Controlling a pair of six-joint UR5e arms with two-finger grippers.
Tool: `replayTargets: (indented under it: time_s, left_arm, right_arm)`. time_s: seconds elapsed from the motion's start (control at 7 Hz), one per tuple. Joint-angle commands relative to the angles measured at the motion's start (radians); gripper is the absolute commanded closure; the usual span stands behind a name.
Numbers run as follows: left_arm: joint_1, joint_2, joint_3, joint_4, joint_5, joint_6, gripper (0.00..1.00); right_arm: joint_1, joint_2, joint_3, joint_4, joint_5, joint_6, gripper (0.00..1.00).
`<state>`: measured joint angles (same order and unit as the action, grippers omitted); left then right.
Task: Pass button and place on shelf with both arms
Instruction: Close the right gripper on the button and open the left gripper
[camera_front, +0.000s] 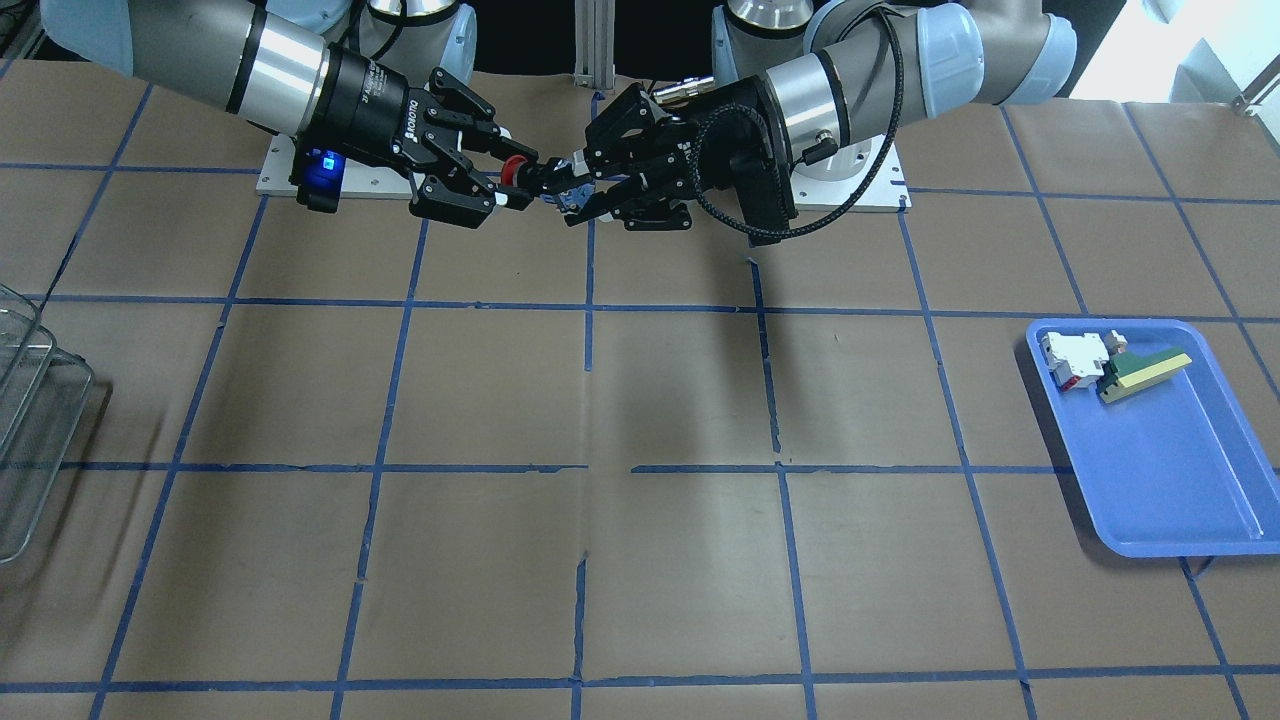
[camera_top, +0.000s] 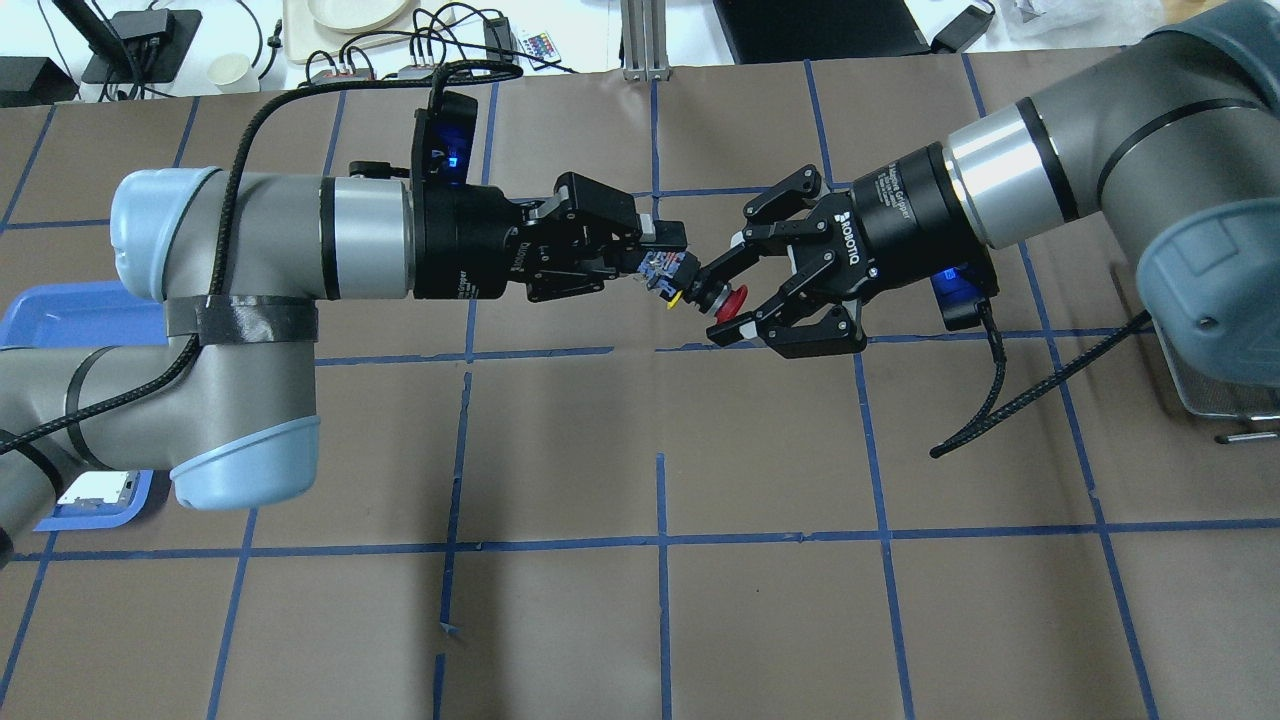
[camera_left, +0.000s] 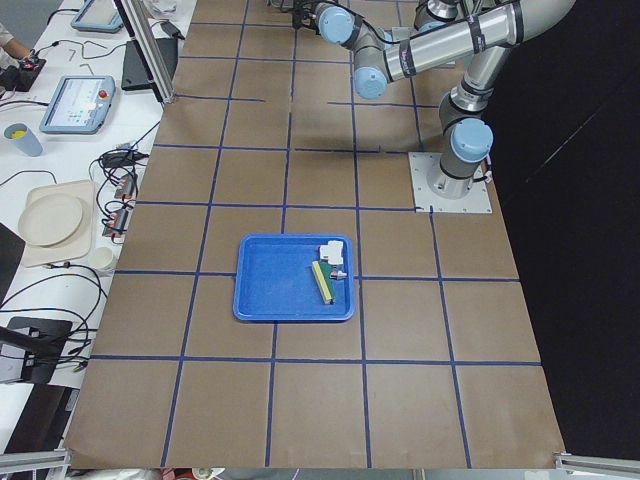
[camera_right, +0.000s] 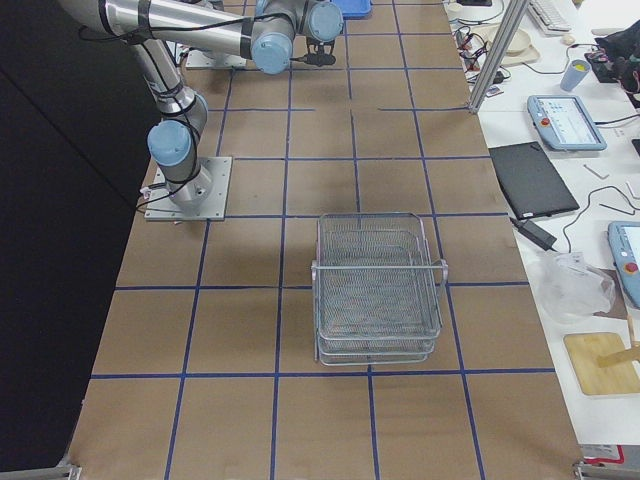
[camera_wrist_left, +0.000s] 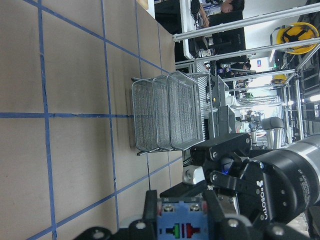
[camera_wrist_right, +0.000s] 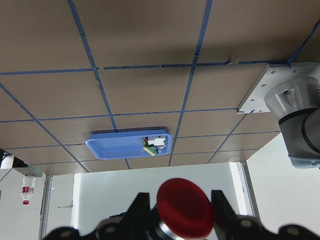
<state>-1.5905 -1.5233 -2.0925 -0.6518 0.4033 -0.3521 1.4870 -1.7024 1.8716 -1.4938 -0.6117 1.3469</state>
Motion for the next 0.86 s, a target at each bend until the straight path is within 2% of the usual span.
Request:
replayTargets:
  time_s: [0.0, 0.29, 0.43, 0.57, 0.71]
  left_arm:
    - [0.000, 0.000, 0.000, 0.000, 0.000, 0.001, 0.90]
    - [0.000, -0.002, 0.000, -0.002, -0.003, -0.005, 0.89]
    - [0.000, -0.002, 0.000, -0.002, -0.008, -0.011, 0.72]
    - [0.000, -0.003, 0.002, -0.002, -0.003, -0.052, 0.33]
    - [0.000, -0.003, 0.005, -0.002, -0.008, -0.056, 0.00]
  right_arm:
    - [-0.001, 0.000, -0.003, 0.003, 0.003, 0.000, 0.93]
    - [-0.001, 0.001, -0.006, 0.003, 0.001, 0.000, 0.95]
    - [-0.001, 0.001, -0.006, 0.003, 0.000, 0.000, 0.95]
    - [-0.002, 0.001, -0.008, 0.003, 0.000, 0.000, 0.95]
    - [-0.002, 0.003, -0.008, 0.003, 0.000, 0.000, 0.96]
